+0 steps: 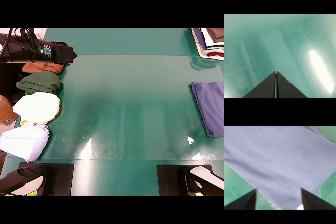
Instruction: Fold the shirts.
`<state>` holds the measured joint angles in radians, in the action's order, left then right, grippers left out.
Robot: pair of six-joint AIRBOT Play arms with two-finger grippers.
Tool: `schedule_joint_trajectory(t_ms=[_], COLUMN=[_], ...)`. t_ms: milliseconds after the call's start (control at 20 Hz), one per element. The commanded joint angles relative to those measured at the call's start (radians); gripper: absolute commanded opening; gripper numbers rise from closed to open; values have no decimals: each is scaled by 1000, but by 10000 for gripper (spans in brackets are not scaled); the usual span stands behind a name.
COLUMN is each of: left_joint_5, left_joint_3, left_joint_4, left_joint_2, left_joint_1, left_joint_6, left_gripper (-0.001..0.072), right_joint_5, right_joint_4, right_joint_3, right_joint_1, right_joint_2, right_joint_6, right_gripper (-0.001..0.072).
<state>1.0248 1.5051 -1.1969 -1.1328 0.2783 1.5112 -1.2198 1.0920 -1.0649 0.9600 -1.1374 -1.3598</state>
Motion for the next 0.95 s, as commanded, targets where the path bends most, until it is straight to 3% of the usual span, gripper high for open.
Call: schedule_joint_trajectory(t_ms=[0,100,350,400,500,550,900], left_joint_5=[1,3,4,4,4,4,4], left_joint_3=[0,0,0,0,0,0,0], left_joint_4=[-1,-1,2,1,2,1,2], left_joint_2=[0,0,1,1,1,1,1], left_joint_1=[0,0,0,0,0,0,0], left_joint_6=[0,0,0,0,0,0,0], left_gripper=[25,25,25,25,25,25,25], right_joint_5=[-35,-36,-10,5,31,37,32], right_joint_4=[-193,-282,-279,-279,-277,-277,-278], right_joint_3=[-60,-60,-60,-60,-60,-60,-60], right_joint_1=[-48,-176,-596,-676,-801,-850,-975], right_joint_2=[40,76,121,124,126,126,126], right_joint_6=[37,53,53,53,57,61,61], right_gripper=[558,558,549,415,58,15,15])
